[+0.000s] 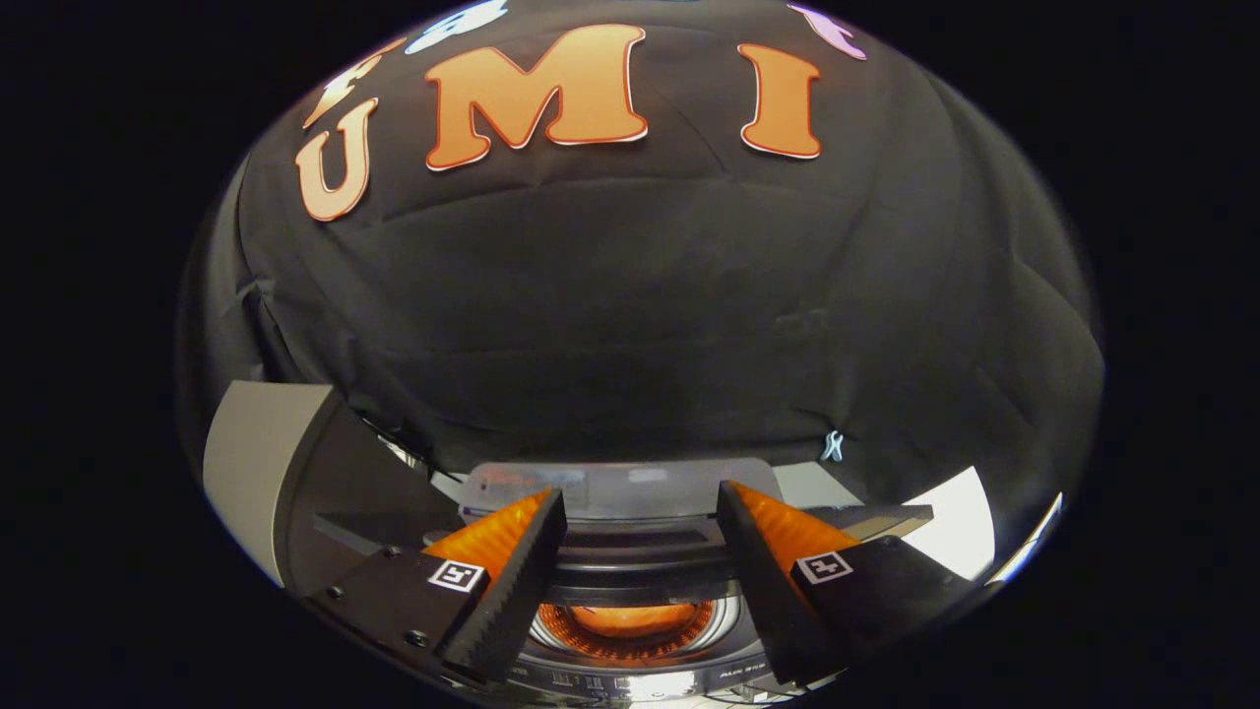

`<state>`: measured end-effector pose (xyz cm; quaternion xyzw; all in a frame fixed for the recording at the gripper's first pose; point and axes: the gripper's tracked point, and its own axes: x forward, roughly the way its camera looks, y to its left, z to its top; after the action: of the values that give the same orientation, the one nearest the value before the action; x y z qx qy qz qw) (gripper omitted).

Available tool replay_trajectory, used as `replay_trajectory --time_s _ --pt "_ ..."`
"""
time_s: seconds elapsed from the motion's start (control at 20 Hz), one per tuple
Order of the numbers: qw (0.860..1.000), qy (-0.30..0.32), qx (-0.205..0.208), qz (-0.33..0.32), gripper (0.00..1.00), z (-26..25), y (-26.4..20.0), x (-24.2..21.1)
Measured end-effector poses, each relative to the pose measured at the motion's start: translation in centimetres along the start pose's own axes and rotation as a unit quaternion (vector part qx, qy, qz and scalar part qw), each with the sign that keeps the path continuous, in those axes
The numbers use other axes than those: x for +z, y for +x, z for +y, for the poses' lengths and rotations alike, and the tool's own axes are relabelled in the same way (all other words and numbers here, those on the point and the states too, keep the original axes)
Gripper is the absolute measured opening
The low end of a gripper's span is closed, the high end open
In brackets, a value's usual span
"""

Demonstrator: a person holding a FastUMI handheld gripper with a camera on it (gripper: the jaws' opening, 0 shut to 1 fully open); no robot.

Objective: Put the clothes into the washing machine and then close the washing machine lid.

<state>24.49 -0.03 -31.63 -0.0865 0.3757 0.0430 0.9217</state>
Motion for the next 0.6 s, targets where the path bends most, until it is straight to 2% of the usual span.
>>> replay_trajectory --time_s 0.2,0.45,0.6 --pt "1.000 0.015 -0.007 0.014 0.99 0.2 -0.8 -3.8" --pt "0.997 0.054 -0.009 0.057 0.99 0.7 -0.7 -12.2" --pt "0.996 0.067 -0.016 0.062 0.99 0.1 -1.3 -14.7"
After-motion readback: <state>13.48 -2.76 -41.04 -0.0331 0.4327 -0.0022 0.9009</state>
